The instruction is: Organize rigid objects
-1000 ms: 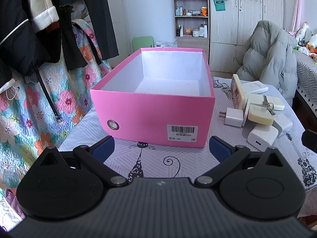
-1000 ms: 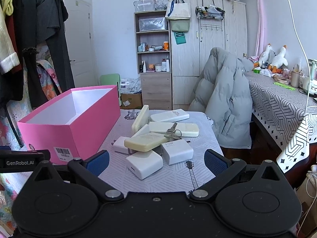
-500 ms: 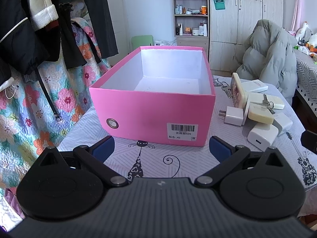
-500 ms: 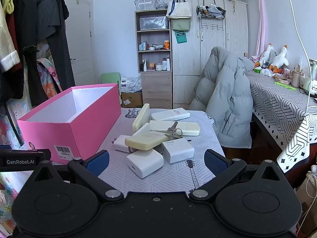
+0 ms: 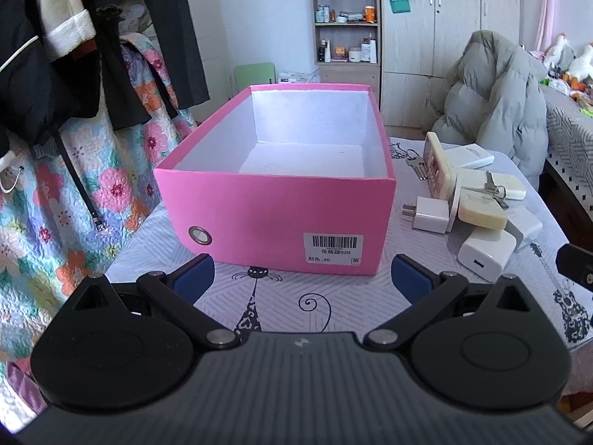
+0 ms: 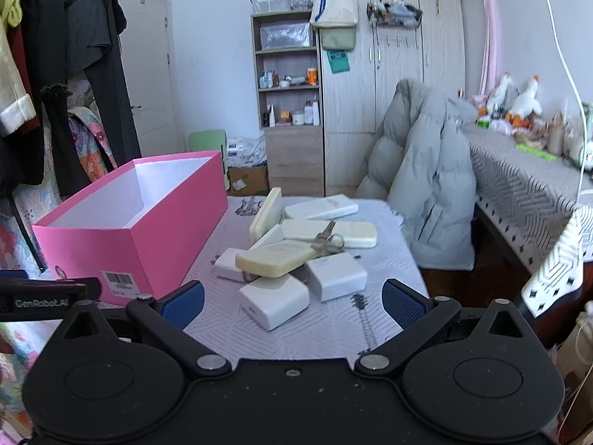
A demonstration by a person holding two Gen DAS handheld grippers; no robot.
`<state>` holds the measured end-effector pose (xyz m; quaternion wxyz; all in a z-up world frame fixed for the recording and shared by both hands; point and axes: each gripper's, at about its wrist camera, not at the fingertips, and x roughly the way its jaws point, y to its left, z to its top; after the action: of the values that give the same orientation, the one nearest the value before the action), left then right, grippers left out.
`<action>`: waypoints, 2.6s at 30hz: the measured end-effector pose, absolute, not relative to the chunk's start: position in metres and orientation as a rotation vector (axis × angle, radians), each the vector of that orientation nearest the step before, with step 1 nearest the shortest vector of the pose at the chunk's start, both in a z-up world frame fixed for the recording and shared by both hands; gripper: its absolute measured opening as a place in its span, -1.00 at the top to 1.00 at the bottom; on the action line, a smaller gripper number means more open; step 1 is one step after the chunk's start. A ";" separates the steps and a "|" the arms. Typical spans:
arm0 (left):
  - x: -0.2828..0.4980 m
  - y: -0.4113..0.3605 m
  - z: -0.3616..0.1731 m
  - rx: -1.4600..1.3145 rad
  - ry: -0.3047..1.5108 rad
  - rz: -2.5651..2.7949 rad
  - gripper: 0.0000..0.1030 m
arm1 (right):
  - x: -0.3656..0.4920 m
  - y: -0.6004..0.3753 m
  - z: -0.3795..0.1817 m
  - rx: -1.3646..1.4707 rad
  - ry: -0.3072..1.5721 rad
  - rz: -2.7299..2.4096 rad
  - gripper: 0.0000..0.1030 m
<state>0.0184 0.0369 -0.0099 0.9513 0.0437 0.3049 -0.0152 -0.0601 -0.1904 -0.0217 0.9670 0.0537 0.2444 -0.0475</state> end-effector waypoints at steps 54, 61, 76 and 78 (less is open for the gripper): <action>0.269 0.157 0.024 -0.003 0.820 -0.171 -0.78 | 0.074 -0.191 -0.015 0.243 0.529 0.005 -1.00; 0.315 0.154 0.007 -0.068 1.019 -0.260 -0.65 | 0.078 -0.196 -0.014 0.197 0.513 -0.003 -1.00; 0.298 0.161 -0.002 0.046 0.979 -0.187 0.81 | 0.150 -0.202 -0.029 0.096 0.647 0.146 -0.54; 0.294 0.160 -0.003 0.056 0.970 -0.178 0.83 | 0.165 -0.200 -0.033 0.069 0.683 0.164 -0.28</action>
<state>0.2940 0.1600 -0.0026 0.8805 0.0271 0.4655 -0.0856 0.1654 -0.2000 -0.0326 0.9383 0.0339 0.3347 0.0803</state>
